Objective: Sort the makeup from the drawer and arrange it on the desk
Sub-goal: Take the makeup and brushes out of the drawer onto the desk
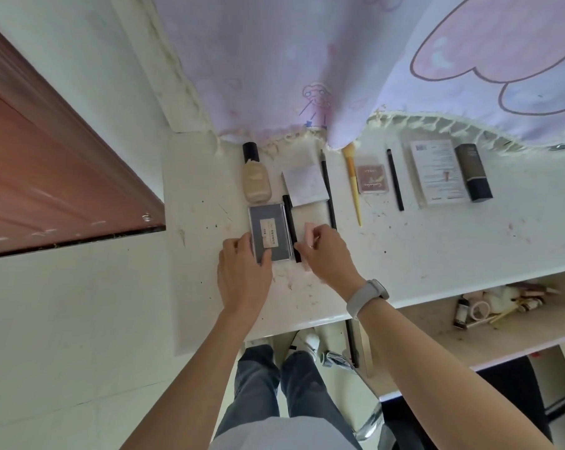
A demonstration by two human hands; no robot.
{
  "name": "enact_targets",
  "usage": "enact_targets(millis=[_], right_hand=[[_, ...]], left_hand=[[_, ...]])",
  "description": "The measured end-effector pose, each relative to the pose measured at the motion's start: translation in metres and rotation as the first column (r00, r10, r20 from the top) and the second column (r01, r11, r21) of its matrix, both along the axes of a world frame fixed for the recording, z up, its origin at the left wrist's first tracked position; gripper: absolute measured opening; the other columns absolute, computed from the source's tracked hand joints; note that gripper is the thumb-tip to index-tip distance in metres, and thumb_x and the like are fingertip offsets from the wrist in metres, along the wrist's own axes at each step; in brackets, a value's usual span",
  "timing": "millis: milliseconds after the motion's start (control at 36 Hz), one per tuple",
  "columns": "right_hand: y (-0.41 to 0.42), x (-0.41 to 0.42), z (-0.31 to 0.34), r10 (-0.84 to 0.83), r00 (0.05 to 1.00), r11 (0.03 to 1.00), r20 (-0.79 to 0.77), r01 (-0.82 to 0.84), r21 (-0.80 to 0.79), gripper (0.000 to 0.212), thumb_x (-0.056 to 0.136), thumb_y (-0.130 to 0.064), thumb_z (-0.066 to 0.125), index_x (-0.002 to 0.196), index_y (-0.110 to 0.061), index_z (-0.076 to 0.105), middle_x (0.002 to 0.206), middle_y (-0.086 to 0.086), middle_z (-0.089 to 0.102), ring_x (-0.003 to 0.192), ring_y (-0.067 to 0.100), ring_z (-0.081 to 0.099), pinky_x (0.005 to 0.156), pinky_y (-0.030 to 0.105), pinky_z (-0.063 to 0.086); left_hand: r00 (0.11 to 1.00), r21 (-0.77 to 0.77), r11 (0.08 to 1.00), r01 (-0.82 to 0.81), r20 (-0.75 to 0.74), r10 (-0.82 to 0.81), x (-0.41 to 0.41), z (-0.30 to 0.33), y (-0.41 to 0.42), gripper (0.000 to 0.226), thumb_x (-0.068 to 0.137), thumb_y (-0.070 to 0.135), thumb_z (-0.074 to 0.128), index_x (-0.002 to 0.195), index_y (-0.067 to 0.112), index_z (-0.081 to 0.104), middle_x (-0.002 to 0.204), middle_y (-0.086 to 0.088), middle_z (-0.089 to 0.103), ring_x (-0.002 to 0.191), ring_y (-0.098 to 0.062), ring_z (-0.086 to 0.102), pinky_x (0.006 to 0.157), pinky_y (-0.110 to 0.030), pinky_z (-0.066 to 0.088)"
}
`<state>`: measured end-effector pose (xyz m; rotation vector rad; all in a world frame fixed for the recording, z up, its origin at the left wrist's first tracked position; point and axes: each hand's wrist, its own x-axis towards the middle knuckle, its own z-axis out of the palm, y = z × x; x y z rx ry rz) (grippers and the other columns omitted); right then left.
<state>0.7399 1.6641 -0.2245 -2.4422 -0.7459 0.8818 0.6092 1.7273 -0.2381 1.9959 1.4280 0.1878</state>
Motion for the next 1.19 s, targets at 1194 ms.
enact_targets(millis=[1194], right_hand=[[-0.279,0.072,0.027,-0.315,0.946,0.941,0.075,0.322,-0.107,0.031,0.096,-0.013,0.041,0.124,-0.012,0.054,0.121,0.003,0.058,0.111,0.016,0.054,0.088,0.018,0.036]], left_hand=[[0.649,0.029,0.677,0.735,0.258,-0.715,0.102,0.038,-0.191,0.034,0.093,0.014,0.051,0.126,0.007,0.051,0.126,-0.007,0.051,0.114,-0.020,0.052,0.096,-0.030,0.044]])
